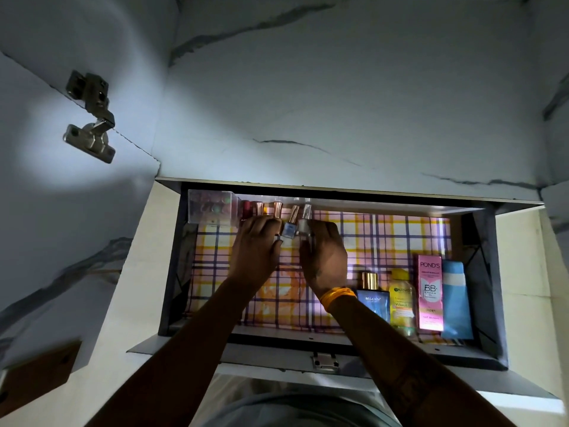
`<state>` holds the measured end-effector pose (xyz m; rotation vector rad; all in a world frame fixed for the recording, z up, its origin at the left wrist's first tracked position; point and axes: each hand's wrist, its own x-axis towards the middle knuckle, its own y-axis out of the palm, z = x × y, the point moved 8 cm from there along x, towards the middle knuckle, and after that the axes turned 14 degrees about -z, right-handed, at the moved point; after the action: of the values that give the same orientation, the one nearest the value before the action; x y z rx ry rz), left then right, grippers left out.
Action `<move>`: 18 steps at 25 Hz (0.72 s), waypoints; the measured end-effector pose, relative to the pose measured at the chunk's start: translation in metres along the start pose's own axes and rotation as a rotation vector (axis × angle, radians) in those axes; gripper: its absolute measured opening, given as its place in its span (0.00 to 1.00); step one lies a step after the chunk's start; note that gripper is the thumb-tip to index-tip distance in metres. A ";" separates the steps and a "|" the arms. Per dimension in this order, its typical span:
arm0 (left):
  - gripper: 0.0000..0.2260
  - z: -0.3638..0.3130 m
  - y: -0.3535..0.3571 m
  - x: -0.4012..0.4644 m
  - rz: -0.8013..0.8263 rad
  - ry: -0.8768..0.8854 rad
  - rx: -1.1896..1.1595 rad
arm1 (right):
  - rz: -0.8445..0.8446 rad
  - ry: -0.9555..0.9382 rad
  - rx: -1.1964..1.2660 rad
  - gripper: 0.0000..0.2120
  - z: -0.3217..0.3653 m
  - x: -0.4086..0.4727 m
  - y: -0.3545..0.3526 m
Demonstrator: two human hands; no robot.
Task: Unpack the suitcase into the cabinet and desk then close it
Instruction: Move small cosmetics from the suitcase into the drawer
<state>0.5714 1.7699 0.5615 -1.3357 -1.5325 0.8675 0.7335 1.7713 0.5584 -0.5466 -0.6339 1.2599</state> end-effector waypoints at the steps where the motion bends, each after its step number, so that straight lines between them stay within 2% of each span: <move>1: 0.16 -0.001 -0.001 0.001 -0.031 0.009 0.005 | 0.003 -0.002 -0.006 0.17 0.001 0.003 0.002; 5: 0.14 -0.002 -0.001 0.004 -0.085 -0.018 0.052 | 0.014 -0.035 -0.004 0.15 0.006 0.010 0.006; 13: 0.19 -0.004 -0.003 0.005 -0.097 -0.029 0.020 | -0.029 0.009 0.082 0.14 0.003 0.005 -0.003; 15: 0.18 -0.005 -0.010 0.006 -0.108 -0.043 -0.085 | -0.035 0.032 0.143 0.12 0.005 0.007 -0.006; 18: 0.17 -0.001 -0.042 0.009 -0.195 -0.231 -0.350 | -0.002 0.049 0.262 0.08 0.026 0.016 -0.017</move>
<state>0.5569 1.7719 0.6018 -1.3324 -2.0303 0.6682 0.7296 1.7839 0.5907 -0.3576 -0.4195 1.3004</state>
